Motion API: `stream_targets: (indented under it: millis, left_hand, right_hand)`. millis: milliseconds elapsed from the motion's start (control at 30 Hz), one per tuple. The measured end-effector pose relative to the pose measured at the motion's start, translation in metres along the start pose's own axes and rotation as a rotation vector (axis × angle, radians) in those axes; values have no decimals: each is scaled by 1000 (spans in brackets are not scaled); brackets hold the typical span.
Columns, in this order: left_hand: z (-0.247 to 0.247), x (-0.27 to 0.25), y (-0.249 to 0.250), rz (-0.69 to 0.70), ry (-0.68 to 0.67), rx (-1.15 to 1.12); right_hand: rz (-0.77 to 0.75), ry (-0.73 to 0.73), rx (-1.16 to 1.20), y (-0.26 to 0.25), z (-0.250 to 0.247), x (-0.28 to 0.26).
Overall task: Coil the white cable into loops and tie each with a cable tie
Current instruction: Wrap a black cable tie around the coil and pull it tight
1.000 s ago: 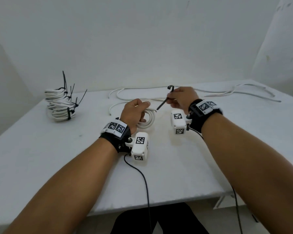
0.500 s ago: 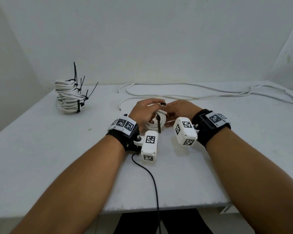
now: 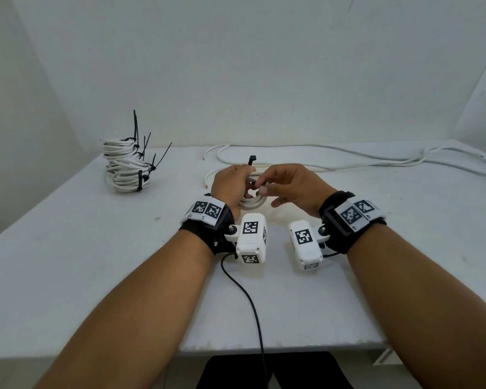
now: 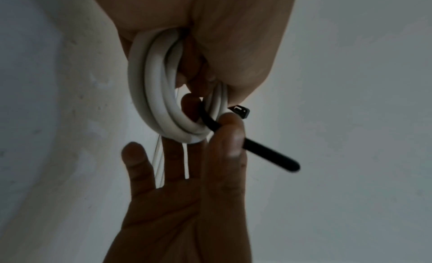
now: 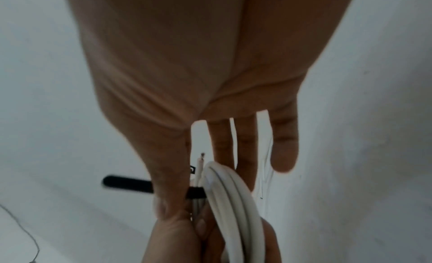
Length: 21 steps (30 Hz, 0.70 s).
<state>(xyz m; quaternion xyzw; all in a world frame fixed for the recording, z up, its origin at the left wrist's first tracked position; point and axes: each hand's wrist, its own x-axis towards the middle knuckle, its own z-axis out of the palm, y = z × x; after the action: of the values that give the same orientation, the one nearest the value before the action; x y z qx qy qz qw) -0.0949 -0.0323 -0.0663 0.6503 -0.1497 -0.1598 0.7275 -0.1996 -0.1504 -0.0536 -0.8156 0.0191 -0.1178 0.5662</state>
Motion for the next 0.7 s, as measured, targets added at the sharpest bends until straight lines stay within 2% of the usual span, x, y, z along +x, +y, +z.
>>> stream_targets:
  millis: [133, 167, 267, 367, 567, 633, 700]
  left_hand:
    - [1, 1, -3, 75, -7, 118]
    - [2, 1, -4, 94, -33, 148]
    - [6, -5, -4, 134, -139, 198]
    - [9, -8, -4, 170, -168, 199]
    - [7, -5, -2, 160, -45, 170]
    - [6, -4, -1, 136, -8, 158]
    - [6, -5, -1, 126, -4, 165]
  right_hand:
    - [-104, 333, -95, 2, -4, 7]
    - [-133, 364, -87, 2, -6, 8]
    - [-167, 372, -23, 5, -6, 8]
    - [-139, 386, 17, 4, -7, 8]
    - [-109, 390, 199, -3, -1, 8]
    - [-85, 390, 364, -7, -2, 9]
    - [9, 354, 503, -8, -6, 9]
